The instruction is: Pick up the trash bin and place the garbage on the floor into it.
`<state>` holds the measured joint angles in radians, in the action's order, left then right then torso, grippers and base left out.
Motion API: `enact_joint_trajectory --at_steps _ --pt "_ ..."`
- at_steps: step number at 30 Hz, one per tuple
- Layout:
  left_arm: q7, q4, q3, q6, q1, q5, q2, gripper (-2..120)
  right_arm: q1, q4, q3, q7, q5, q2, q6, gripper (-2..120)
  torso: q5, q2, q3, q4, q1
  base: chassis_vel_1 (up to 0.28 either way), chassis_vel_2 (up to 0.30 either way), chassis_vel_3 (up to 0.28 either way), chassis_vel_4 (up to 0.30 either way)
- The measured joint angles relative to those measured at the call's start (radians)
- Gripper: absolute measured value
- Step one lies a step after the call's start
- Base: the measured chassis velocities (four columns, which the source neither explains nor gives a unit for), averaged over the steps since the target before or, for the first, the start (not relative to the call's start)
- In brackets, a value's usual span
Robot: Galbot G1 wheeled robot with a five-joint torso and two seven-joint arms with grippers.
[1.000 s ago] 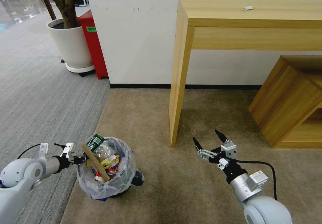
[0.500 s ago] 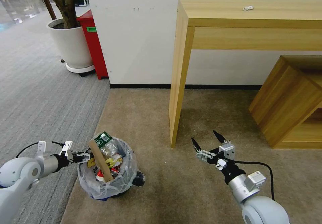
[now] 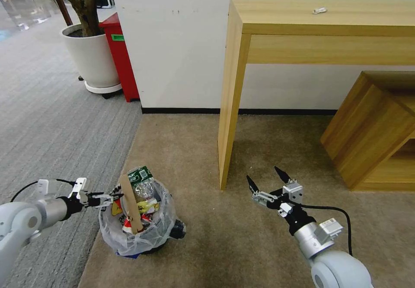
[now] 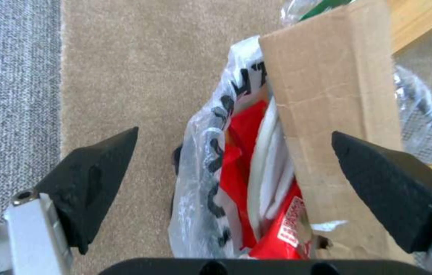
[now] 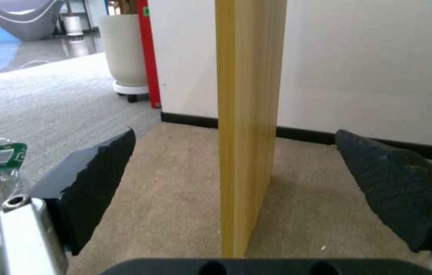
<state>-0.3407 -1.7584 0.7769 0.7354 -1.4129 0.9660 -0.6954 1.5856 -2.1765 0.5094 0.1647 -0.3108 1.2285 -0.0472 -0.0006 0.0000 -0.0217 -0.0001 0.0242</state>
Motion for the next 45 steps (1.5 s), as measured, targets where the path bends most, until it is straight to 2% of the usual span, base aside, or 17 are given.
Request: enact_joint_trajectory --at_steps 4,11,13,15,17,18,21,22,24,25,28,29,32,33,35,39,45 --pt "-0.005 -0.022 0.055 0.000 -0.044 0.019 -0.005 100 -0.004 -0.002 -0.005 0.000 -0.003 -0.001 0.000 100 0.0003 0.000 0.000 0.0000 0.000 0.000 0.000 0.000 0.000" --pt "0.017 -0.087 0.175 -0.011 -0.106 0.076 -0.069 100 -0.004 -0.018 -0.003 -0.021 -0.021 -0.004 -0.012 100 0.0003 0.000 0.000 -0.0001 0.000 0.000 0.000 0.000 0.000" --pt "0.012 -0.115 0.226 -0.092 -0.120 0.092 -0.138 100 0.007 -0.036 0.013 -0.040 -0.029 -0.005 -0.018 100 0.0003 0.000 0.000 0.0001 0.000 0.000 0.000 0.000 0.000" --pt "0.012 -0.119 0.233 -0.108 -0.122 0.091 -0.151 100 0.010 -0.040 0.015 -0.044 -0.029 -0.005 -0.018 100 0.0004 0.000 0.000 0.0000 0.000 0.000 0.000 0.000 0.000" --pt "0.044 -0.148 0.261 -0.241 -0.136 0.070 -0.242 100 0.055 -0.065 0.024 -0.076 -0.027 0.001 -0.017 100 0.0003 0.000 0.000 0.0001 0.000 0.000 0.000 0.000 0.000" --pt "0.044 -0.148 0.261 -0.241 -0.136 0.070 -0.242 100 0.055 -0.065 0.024 -0.076 -0.027 0.001 -0.017 100 0.0003 0.000 0.000 0.0001 0.000 0.000 0.000 0.000 0.000" --pt "0.103 -0.216 0.286 -0.411 -0.194 -0.011 -0.343 100 0.135 -0.113 0.050 -0.111 0.003 0.021 -0.002 100 0.0004 0.000 0.000 -0.0002 0.000 0.000 0.000 0.000 0.000" --pt "0.103 -0.216 0.286 -0.411 -0.194 -0.011 -0.343 100 0.135 -0.113 0.050 -0.111 0.003 0.021 -0.002 100 0.0004 0.000 0.000 -0.0002 0.000 0.000 0.000 0.000 0.000" --pt "0.136 -0.263 0.300 -0.482 -0.240 -0.077 -0.395 100 0.179 -0.146 0.067 -0.129 0.038 0.034 0.008 100 0.0005 0.000 0.000 -0.0002 0.000 0.000 0.000 0.000 0.000" --pt "0.136 -0.263 0.300 -0.482 -0.240 -0.077 -0.395 100 0.179 -0.146 0.067 -0.129 0.038 0.034 0.008 100 0.0005 0.000 0.000 -0.0002 0.000 0.000 0.000 0.000 0.000" --pt "0.147 -0.340 0.331 -0.553 -0.336 -0.189 -0.491 100 0.260 -0.218 0.088 -0.150 0.105 0.063 0.032 100 0.0003 0.000 0.000 0.0001 0.000 0.000 0.000 0.000 0.000" --pt "0.147 -0.340 0.331 -0.553 -0.336 -0.189 -0.491 100 0.260 -0.218 0.088 -0.150 0.105 0.063 0.032 100 0.0003 0.000 0.000 0.0001 0.000 0.000 0.000 0.000 0.000" --pt "0.140 -0.431 0.338 -0.616 -0.456 -0.240 -0.582 100 0.347 -0.292 0.090 -0.171 0.178 0.099 0.078 100 0.0003 0.000 0.000 0.0001 0.000 0.000 0.000 0.000 0.000" --pt "0.140 -0.431 0.338 -0.616 -0.456 -0.240 -0.582 100 0.347 -0.292 0.090 -0.171 0.178 0.099 0.078 100 0.0003 0.000 0.000 0.0001 0.000 0.000 0.000 0.000 0.000" --pt "0.118 -0.472 0.334 -0.684 -0.509 -0.299 -0.629 100 0.401 -0.324 0.086 -0.179 0.214 0.125 0.115 100 0.0003 0.000 0.000 0.0000 0.000 0.000 0.000 0.000 0.000" --pt "0.111 -0.502 0.319 -0.707 -0.540 -0.319 -0.652 100 0.452 -0.329 0.080 -0.191 0.233 0.136 0.153 100 0.0004 0.000 0.000 0.0000 0.000 0.000 0.000 0.000 0.000" --pt "0.116 -0.517 0.309 -0.696 -0.542 -0.319 -0.652 100 0.487 -0.329 0.087 -0.214 0.242 0.135 0.185 100 0.0003 0.000 0.000 -0.0001 0.000 0.000 0.000 0.000 0.000"
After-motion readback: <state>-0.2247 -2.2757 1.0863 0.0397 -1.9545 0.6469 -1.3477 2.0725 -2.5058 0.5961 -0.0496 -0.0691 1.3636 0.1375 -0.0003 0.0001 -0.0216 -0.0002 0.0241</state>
